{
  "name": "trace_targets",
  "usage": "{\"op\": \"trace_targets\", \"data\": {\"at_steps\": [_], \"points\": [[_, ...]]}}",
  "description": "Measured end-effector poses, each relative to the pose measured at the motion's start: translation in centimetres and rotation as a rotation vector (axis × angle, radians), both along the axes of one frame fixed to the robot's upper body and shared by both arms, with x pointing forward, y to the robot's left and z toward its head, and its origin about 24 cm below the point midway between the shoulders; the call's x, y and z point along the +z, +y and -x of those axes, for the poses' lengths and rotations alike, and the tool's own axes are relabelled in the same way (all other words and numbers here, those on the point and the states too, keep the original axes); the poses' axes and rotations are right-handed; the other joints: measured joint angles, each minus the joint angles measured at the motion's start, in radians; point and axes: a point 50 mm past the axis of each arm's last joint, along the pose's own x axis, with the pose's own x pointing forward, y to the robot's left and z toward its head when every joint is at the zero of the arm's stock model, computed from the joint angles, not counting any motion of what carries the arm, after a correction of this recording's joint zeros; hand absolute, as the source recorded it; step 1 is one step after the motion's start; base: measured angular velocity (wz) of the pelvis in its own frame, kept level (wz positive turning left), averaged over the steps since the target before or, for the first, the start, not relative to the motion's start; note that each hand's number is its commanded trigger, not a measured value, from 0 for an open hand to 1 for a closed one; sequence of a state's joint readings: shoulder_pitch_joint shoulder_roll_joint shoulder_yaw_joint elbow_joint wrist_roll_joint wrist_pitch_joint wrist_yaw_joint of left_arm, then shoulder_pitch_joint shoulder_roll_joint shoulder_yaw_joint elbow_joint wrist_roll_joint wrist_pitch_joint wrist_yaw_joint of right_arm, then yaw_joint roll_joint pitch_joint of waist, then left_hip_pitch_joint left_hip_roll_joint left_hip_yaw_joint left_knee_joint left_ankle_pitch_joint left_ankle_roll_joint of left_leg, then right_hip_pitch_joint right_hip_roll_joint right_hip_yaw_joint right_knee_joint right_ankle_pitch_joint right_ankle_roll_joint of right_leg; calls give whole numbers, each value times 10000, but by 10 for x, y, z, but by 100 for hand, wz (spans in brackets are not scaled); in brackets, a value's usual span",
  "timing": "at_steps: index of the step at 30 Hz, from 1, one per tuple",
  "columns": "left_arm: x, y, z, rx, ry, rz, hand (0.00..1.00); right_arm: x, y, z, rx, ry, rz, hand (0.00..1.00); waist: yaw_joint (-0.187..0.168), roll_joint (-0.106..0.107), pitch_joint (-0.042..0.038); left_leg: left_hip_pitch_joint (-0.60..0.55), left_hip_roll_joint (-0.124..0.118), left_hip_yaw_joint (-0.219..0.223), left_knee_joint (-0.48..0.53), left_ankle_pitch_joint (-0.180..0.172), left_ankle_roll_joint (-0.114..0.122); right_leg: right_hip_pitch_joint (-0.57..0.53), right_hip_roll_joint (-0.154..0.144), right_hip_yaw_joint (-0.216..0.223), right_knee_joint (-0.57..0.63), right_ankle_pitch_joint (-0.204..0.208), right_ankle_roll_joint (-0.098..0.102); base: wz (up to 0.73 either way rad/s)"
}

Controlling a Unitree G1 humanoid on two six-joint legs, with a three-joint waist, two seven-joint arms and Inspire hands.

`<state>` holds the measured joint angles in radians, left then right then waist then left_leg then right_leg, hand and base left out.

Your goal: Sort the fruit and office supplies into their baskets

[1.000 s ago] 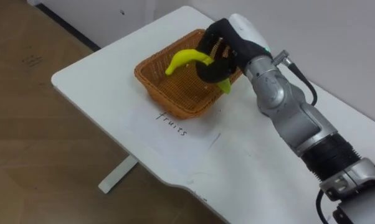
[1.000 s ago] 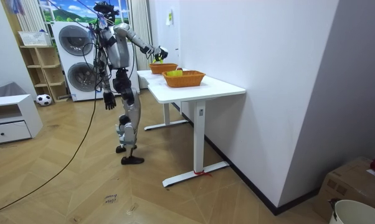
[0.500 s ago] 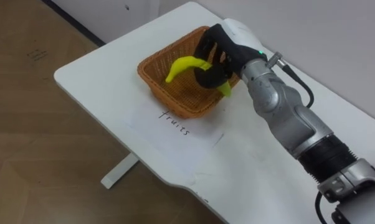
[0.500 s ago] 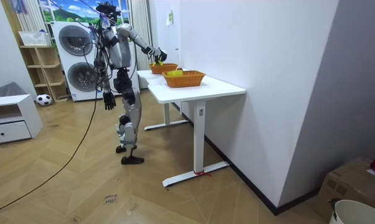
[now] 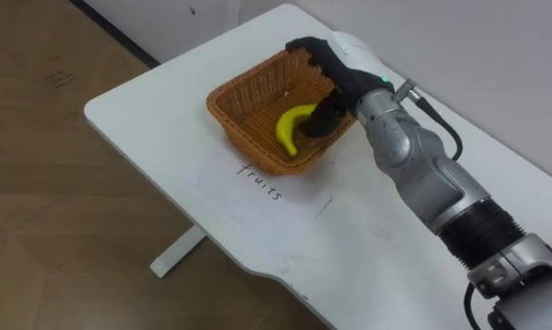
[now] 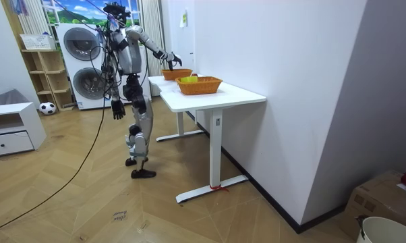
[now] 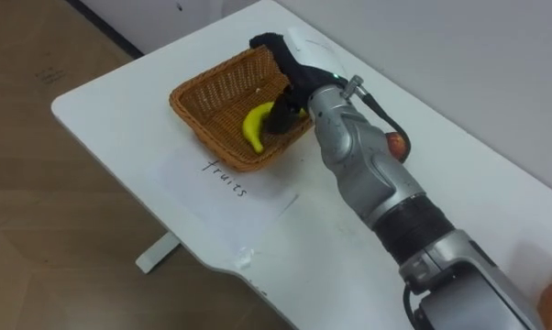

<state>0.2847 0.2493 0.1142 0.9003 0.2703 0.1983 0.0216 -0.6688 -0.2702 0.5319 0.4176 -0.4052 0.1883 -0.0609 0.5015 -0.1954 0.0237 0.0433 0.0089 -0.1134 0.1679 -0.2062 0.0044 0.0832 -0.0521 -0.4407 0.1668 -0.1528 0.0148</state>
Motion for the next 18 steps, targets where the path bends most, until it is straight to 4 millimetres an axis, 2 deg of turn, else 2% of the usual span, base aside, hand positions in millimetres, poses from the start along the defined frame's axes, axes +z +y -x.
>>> {"op": "trace_targets", "data": {"at_steps": [14, 18], "points": [[1, 0, -4, -80, -91, 8, 0, 2, 0, 0, 85, -88, -220, 0, -135, 45, 9, -4, -10, -6, 57, 0, 0, 37, -10, -12, 0, 0, 0, 0], [-2, -4, -1, -84, 14, 125, 0, 11, -9, -4, -329, -235, -1746, 0, -391, 181, -1, -28, -41, -4, 131, -5, 7, 63, -50, 44, 8, 0, 0, 3]]}}
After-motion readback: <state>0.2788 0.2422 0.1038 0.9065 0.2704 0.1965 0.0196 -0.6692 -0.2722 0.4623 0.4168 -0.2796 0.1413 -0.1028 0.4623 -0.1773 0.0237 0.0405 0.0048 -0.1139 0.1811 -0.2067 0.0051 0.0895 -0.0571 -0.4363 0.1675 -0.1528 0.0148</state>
